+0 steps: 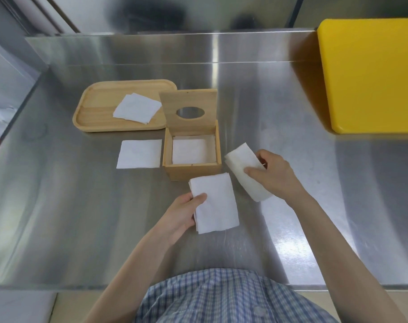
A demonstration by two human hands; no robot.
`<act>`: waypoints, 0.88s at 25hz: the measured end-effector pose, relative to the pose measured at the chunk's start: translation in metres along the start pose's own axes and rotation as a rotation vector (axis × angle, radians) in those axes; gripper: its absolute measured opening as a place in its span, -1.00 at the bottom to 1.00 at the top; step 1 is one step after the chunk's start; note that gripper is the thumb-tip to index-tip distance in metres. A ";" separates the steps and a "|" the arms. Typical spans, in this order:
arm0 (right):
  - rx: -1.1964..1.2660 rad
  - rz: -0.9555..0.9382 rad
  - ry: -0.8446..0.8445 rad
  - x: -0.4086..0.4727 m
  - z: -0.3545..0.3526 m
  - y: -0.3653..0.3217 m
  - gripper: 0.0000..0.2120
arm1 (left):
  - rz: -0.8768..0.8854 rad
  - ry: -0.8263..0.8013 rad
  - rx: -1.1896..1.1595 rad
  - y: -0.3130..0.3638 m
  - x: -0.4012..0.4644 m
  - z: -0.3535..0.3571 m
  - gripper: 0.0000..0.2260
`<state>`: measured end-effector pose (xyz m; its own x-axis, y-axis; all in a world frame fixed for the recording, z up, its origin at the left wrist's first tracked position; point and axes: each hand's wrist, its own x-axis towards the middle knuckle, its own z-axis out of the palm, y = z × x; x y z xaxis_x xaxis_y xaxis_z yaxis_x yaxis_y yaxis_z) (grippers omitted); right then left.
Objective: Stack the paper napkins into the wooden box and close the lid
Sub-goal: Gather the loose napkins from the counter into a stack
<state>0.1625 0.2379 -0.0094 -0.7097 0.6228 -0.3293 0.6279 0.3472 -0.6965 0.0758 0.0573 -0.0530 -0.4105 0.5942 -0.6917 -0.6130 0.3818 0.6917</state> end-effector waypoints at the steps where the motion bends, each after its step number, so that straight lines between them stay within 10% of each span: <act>1: 0.089 -0.021 -0.020 -0.010 -0.005 -0.006 -0.86 | 0.002 -0.004 -0.019 -0.001 0.000 0.000 -0.85; 6: 0.953 -0.052 -0.392 -0.042 -0.004 -0.025 -0.81 | 0.090 -0.061 -0.099 -0.004 -0.006 -0.002 -0.82; 22: 0.116 0.003 -0.134 -0.044 0.068 -0.021 -0.68 | 0.043 -0.034 -0.126 -0.010 -0.025 -0.018 -0.63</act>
<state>0.1588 0.1553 -0.0234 -0.7490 0.5220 -0.4080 0.5943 0.2571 -0.7620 0.0802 0.0261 -0.0461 -0.4167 0.6325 -0.6530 -0.6761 0.2645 0.6877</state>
